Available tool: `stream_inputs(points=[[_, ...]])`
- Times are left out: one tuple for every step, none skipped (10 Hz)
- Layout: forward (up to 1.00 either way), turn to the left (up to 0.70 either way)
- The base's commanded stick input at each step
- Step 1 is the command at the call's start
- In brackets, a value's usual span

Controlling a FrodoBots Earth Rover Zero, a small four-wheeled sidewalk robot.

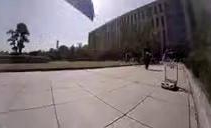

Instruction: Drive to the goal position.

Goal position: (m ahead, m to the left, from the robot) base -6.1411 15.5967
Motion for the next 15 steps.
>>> stream_inputs(points=[[0.0,1.0],[0.0,1.0],[0.0,1.0],[0.0,1.0],[0.0,1.0],[0.0,1.0],[0.0,1.0],[0.0,1.0],[0.0,1.0],[0.0,1.0],[0.0,1.0],[0.0,1.0],[0.0,1.0],[0.0,1.0],[0.0,1.0]])
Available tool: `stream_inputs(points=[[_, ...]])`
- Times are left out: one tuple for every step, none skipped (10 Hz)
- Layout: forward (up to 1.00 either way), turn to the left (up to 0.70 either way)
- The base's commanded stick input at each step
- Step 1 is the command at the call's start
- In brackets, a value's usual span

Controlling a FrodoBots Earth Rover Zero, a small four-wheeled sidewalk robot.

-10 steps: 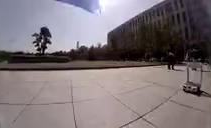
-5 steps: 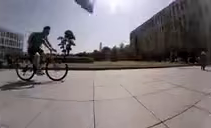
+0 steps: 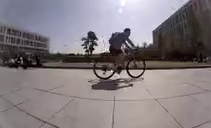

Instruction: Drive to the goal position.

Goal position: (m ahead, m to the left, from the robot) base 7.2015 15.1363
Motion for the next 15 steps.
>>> stream_inputs(points=[[0.0,1.0],[0.0,1.0],[0.0,1.0],[0.0,1.0],[0.0,1.0],[0.0,0.98],[0.0,0.81],[0.0,0.3],[0.0,-0.06],[0.0,-0.06],[0.0,-0.06],[0.0,-0.06],[0.0,-0.06],[0.17,-0.05],[1.0,-0.02]])
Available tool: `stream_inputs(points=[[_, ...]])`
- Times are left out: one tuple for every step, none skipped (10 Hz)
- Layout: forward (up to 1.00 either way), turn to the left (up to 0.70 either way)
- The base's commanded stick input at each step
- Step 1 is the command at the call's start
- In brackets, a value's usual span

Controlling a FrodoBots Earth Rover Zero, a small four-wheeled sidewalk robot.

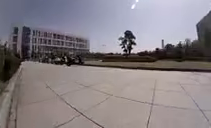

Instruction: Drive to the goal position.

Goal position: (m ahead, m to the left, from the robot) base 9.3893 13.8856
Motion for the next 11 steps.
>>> stream_inputs(points=[[1.0,-0.02],[1.0,0.4],[1.0,0.4],[1.0,0.4],[1.0,0.4],[1.0,0.4],[1.0,0.4],[1.0,0.4],[1.0,0.4],[1.0,0.4],[1.0,0.4]])
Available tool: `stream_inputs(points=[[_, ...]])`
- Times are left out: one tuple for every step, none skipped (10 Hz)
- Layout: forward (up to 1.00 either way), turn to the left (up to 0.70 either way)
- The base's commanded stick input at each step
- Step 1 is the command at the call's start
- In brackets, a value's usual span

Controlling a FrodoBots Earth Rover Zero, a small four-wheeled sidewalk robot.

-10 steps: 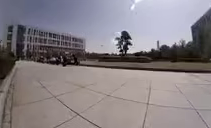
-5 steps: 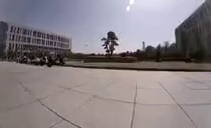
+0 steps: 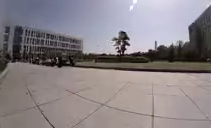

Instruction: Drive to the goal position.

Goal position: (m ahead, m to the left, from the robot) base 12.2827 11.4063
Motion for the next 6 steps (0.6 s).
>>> stream_inputs(points=[[1.0,0.4],[1.0,0.4],[1.0,0.4],[1.0,0.4],[1.0,0.4],[1.0,0.4]])
